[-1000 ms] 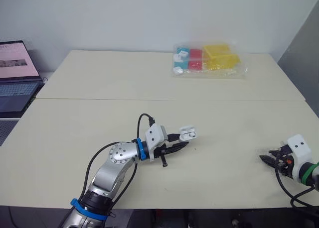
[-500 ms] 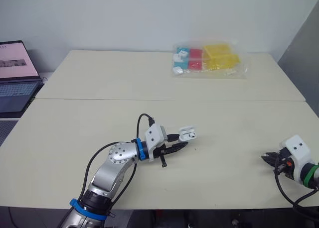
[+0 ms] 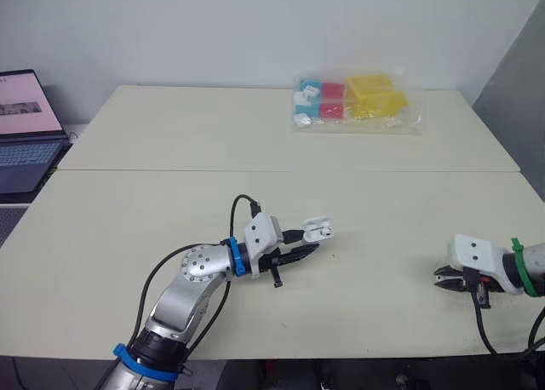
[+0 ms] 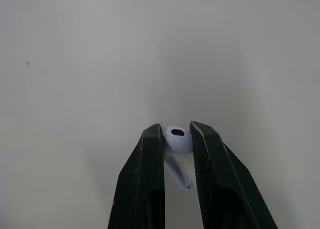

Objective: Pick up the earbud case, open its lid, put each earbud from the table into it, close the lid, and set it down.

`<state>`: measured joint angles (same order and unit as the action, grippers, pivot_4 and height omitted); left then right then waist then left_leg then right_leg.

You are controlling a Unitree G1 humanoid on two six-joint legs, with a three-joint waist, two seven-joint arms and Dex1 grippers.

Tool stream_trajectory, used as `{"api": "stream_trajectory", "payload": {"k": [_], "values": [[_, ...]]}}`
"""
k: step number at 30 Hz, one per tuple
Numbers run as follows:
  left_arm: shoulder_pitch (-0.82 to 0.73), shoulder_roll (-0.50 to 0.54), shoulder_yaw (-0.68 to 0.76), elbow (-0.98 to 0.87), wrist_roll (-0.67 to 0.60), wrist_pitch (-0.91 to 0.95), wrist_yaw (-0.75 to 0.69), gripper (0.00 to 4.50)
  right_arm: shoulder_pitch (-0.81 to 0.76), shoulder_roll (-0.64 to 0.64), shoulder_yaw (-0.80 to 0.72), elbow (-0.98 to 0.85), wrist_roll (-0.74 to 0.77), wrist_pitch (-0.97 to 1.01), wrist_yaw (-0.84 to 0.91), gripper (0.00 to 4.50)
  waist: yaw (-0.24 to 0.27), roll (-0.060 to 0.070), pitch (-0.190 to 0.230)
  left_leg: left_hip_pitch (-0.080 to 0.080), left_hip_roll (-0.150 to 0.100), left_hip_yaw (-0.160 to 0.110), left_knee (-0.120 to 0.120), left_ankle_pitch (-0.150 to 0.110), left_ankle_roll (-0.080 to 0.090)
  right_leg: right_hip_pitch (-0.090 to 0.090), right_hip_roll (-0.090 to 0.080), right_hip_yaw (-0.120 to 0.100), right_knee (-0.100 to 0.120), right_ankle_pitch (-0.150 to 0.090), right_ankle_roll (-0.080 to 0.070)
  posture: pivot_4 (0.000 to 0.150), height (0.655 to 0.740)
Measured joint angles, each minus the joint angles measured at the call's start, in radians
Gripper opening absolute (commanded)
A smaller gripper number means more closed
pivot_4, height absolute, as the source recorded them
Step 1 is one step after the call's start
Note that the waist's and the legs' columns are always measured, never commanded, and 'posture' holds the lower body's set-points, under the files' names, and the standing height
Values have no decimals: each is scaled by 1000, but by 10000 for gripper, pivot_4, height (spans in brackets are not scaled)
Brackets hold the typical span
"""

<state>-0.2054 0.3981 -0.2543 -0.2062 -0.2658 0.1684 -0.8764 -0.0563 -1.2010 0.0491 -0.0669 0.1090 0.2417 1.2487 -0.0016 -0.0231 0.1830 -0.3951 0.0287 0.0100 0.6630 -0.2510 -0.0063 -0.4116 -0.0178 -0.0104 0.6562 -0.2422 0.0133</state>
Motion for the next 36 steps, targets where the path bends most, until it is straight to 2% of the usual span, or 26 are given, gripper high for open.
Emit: {"api": "stream_trajectory", "payload": {"k": [6,16,21,25,28,31,36], "values": [[6,6,4,-23,0,6,12,7798,-74,0,55,66,-30,-29,65,4074,1,0,0,0,0,-1,0,0,0,0,0,0,0,0,0,1500,7400],[17,17,5,-33,0,21,15,7798,-84,4,51,75,-40,-57,67,39521,2,0,0,0,0,-1,0,0,0,0,0,0,1,0,0,1500,7400],[16,16,4,-33,0,21,14,7798,-38,-6,-27,-3,26,-10,74,40003,3,1,0,0,0,-1,0,0,0,0,0,0,1,0,0,1500,7400],[19,10,4,-34,0,20,16,7798,39,-61,-140,-120,69,97,71,40003,4,1,0,1,0,-1,0,0,0,1,-1,0,1,0,0,1500,7400],[19,3,4,-33,0,20,17,7798,49,-62,-153,-170,71,183,45,40003,3,1,0,1,0,0,0,0,0,1,0,0,1,0,0,1500,7400],[22,-10,2,-33,3,17,20,7798,34,-72,-120,-217,68,308,16,40003,2,1,0,1,0,0,0,0,0,1,0,0,1,0,0,1500,7400],[27,-35,-25,-31,14,7,24,7798,-81,-86,63,-241,-10,464,-3,40003,1,1,0,1,0,0,0,0,0,0,-1,0,1,0,0,1500,7400]]}}
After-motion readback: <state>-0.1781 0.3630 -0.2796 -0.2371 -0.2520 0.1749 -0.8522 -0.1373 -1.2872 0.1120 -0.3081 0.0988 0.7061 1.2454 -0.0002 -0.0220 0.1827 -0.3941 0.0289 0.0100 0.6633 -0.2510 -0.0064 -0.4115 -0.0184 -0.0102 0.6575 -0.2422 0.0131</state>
